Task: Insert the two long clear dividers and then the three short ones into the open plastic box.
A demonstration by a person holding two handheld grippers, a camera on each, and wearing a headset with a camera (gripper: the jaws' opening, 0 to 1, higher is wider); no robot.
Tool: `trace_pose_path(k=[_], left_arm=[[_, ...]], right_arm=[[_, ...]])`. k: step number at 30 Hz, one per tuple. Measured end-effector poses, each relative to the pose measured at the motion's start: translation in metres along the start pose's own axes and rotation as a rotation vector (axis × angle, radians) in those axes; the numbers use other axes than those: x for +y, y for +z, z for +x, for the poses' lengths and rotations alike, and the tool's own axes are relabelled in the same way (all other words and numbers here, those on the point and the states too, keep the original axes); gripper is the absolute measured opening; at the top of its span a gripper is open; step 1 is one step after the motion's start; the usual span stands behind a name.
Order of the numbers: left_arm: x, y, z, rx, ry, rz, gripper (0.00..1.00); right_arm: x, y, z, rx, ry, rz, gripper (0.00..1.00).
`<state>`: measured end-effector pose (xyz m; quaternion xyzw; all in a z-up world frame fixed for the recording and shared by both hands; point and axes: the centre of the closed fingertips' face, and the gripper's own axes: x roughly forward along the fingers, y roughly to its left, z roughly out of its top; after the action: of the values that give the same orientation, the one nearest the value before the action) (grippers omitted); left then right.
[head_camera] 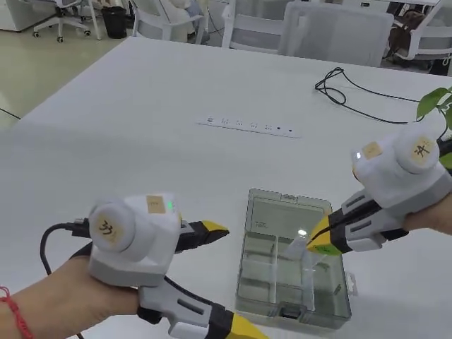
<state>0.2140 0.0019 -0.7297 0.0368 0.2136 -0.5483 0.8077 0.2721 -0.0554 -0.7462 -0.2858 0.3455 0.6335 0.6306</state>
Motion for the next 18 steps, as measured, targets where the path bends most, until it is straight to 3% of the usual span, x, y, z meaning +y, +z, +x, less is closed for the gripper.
trace_pose_path(k=[12,18], left_arm=[[0.0,-0.002,-0.001,0.002,0.004,-0.013,1.0],[0.0,-0.002,0.0,0.0,0.002,-0.014,1.0]], right_arm=[[-0.003,-0.01,0.007,0.015,0.005,0.009,0.03],[-0.002,-0.008,0.012,0.01,0.003,-0.029,0.03]])
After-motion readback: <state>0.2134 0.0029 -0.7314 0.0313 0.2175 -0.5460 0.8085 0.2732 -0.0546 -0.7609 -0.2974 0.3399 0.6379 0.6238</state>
